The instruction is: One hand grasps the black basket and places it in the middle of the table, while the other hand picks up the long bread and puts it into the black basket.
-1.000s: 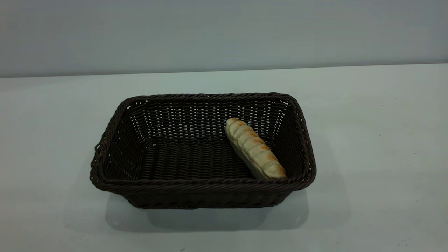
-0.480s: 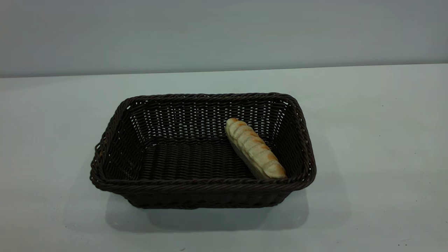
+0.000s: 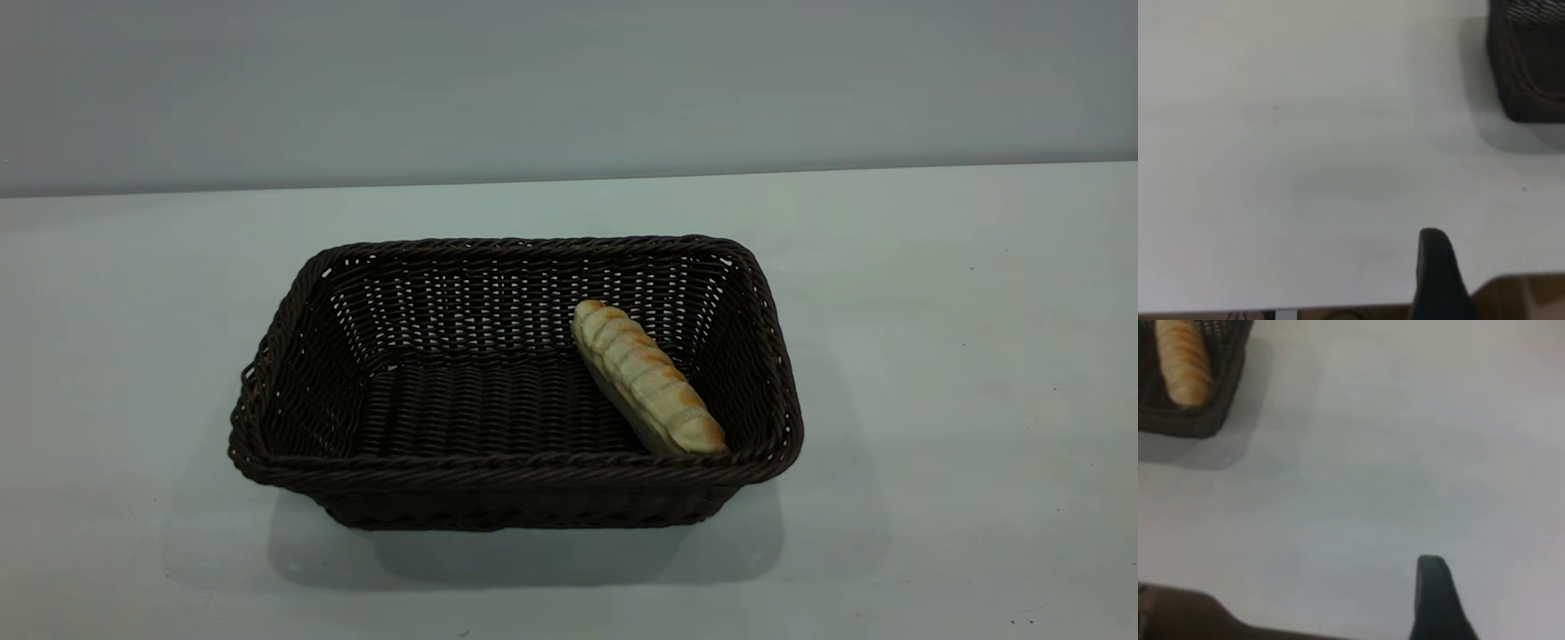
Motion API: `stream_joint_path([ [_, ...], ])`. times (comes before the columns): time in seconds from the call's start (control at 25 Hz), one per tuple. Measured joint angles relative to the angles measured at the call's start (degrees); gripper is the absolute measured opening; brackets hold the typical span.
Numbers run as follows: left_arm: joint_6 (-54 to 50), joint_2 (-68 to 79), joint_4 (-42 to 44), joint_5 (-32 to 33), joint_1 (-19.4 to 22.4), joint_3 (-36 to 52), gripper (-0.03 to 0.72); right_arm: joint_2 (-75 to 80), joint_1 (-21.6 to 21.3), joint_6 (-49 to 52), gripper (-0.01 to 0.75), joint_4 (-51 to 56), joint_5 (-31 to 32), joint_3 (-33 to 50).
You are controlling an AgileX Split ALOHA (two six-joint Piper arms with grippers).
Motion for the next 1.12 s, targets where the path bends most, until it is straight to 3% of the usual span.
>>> stream_joint_path([
  [0.24, -0.01, -1.49, 0.0, 0.05, 5.56, 0.0, 0.521, 0.0, -5.39, 0.0, 0.437, 0.0, 0.0, 0.0],
  [1.12, 0.14, -1.49, 0.0, 0.05, 5.75, 0.0, 0.521, 0.0, -6.17, 0.0, 0.437, 0.0, 0.0, 0.0],
])
